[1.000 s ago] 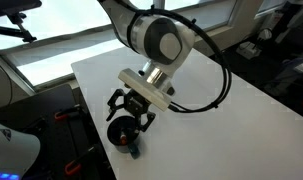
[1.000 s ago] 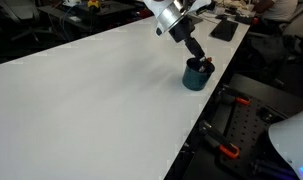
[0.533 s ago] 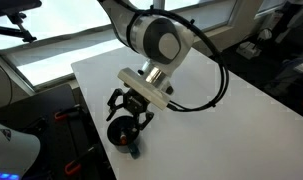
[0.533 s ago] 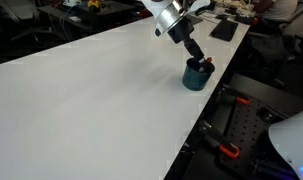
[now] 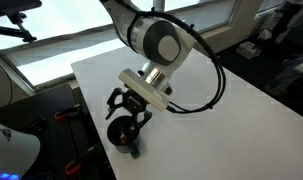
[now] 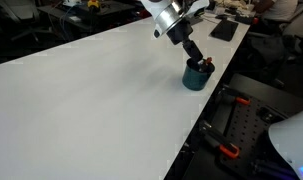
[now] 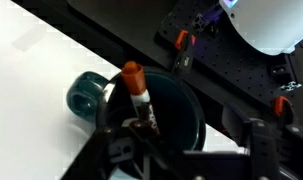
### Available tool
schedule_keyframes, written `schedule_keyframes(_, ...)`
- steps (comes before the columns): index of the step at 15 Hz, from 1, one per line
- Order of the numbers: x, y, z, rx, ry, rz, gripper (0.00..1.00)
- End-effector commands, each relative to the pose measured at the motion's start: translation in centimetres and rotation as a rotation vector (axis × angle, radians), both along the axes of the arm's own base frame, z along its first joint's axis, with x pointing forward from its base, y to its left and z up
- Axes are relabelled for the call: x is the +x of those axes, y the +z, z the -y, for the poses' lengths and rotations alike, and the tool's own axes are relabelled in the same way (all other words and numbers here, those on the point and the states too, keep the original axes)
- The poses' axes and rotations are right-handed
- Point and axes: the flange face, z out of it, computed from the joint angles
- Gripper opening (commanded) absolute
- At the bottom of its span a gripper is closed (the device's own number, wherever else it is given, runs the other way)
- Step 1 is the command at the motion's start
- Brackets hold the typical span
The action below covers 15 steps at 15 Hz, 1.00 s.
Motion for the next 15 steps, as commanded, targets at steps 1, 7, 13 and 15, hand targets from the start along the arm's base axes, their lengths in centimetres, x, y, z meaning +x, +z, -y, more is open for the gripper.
schedule_keyframes(1,0.7,-0.4,0.4,0.069,0.001,0.001,0.93)
schedule_keyframes(7,1.0,0.4,1.7,0.013,0.015,0.052,1.00)
schedule_keyframes(13,1.5,2.2,2.4,-0.010,0.017,0.101,1.00)
schedule_keyframes(15,1.4,2.1,2.4,-0.009,0.017,0.100,1.00)
